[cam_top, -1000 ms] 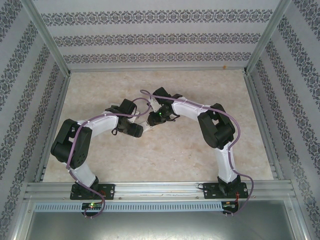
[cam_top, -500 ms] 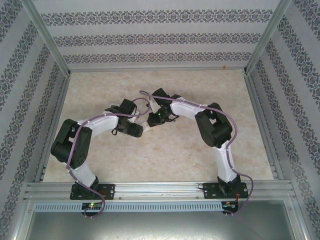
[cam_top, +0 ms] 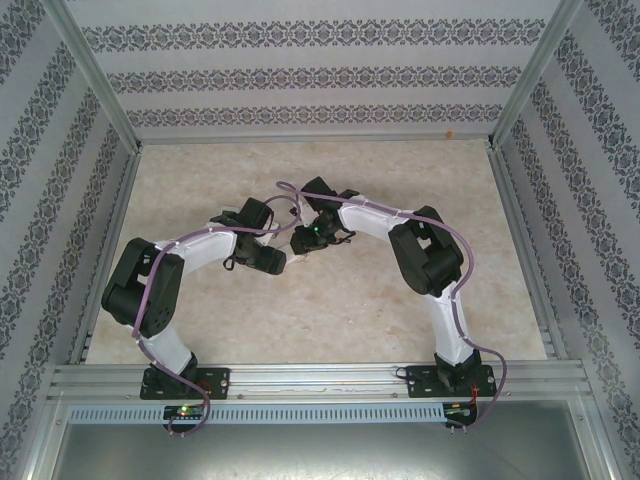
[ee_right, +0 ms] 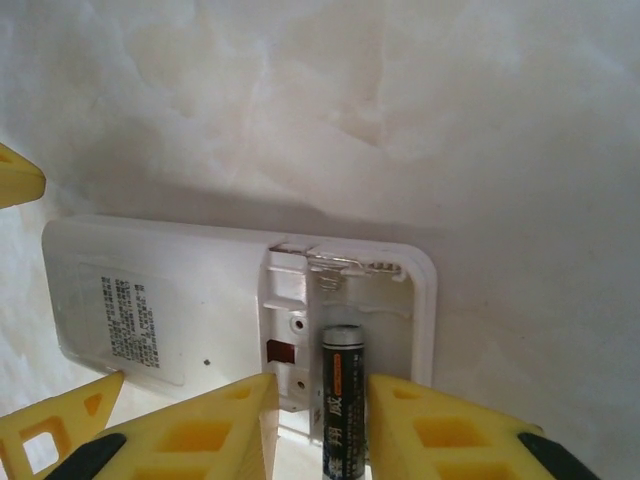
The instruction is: Load the batteries into the remote control
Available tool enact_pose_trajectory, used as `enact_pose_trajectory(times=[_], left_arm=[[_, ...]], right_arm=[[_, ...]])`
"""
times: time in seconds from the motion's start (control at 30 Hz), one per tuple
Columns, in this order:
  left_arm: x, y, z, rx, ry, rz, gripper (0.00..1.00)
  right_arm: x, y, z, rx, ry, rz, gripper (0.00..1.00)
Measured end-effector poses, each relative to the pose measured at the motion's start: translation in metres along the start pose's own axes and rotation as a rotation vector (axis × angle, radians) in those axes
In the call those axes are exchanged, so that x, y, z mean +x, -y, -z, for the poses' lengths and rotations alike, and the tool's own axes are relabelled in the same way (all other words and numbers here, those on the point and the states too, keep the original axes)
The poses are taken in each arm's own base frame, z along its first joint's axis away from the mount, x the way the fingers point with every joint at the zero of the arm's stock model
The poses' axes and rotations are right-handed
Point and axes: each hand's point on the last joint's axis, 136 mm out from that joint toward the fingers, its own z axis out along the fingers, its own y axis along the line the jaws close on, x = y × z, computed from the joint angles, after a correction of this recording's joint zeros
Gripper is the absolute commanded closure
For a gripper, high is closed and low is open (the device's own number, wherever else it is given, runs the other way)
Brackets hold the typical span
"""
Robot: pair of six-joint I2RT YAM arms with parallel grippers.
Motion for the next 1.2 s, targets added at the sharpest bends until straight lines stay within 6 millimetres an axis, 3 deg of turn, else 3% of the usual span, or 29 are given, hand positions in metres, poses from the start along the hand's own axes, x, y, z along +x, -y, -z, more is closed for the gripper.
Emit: enact_pose_trajectory(times=[0.2,1.2], left_arm=[[0.0,-0.0001,0.0,0.0,0.0,0.0,0.22],[-0.0009,-0.0003,0.0006,-0.003,0.0,0.0,0.24]], right_arm=[[-0.0005,-0.0005,0.0007,0.0,0.0,-0.006,0.8],[-0.0065,0.0036,-0.0023,0.015,0.014,-0.047,0.92]])
